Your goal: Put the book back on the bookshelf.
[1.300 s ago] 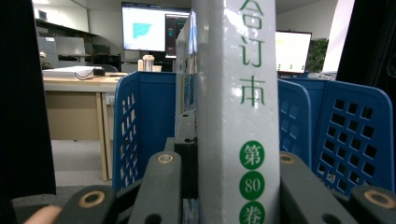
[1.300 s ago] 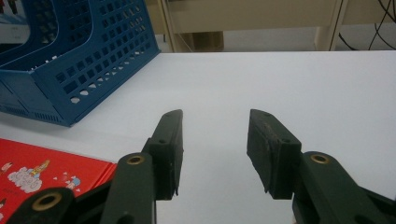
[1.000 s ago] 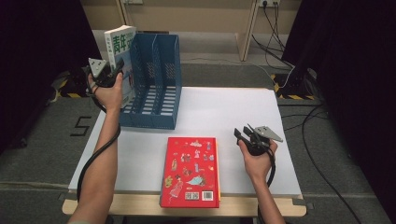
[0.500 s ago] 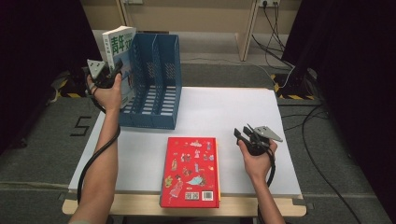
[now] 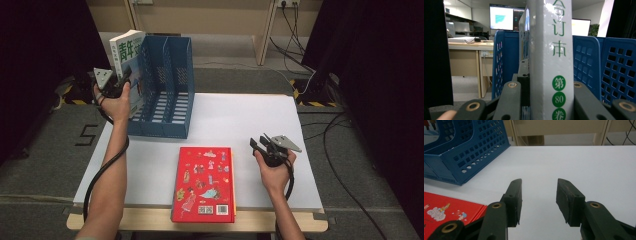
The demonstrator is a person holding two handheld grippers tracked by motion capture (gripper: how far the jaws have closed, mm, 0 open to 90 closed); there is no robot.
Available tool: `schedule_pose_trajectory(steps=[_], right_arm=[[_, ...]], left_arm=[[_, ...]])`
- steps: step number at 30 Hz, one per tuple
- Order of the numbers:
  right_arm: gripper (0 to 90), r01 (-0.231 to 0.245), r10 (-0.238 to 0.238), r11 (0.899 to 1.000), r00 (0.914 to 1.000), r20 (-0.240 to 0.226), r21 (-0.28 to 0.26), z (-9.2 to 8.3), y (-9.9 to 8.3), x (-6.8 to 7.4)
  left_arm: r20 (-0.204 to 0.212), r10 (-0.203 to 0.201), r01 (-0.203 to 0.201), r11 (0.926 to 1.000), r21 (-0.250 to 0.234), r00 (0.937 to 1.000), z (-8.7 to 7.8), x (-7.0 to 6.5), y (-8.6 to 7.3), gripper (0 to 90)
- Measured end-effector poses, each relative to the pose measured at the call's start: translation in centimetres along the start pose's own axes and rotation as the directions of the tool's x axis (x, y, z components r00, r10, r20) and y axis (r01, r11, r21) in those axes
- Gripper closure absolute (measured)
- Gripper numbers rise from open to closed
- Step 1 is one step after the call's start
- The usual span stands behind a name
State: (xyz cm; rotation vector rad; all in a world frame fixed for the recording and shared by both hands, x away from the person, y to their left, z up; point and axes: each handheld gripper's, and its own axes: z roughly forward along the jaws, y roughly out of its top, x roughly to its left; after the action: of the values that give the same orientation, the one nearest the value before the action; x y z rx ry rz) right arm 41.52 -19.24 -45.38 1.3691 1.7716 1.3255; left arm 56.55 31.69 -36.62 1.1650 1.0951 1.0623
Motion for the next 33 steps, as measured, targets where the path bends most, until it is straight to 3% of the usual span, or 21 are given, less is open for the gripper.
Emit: schedule_pose_trajectory(steps=[19,33], right_arm=[[57.1,0.004,-0.004,1.000,1.0000,-0.004,0.006,0.0,0.0,0.1],[57.2,0.003,-0.003,1.000,1.0000,-0.004,0.008,0.0,-0.1,0.1]], left_arm=[[0.002,-0.011,0.011,0.9999,0.001,0.9999,-0.2,0.5,-1.6,73.1],[-0.009,-0.011,0.012,0.9980,0.062,0.9999,-0.3,0.8,-3.7,73.0]])
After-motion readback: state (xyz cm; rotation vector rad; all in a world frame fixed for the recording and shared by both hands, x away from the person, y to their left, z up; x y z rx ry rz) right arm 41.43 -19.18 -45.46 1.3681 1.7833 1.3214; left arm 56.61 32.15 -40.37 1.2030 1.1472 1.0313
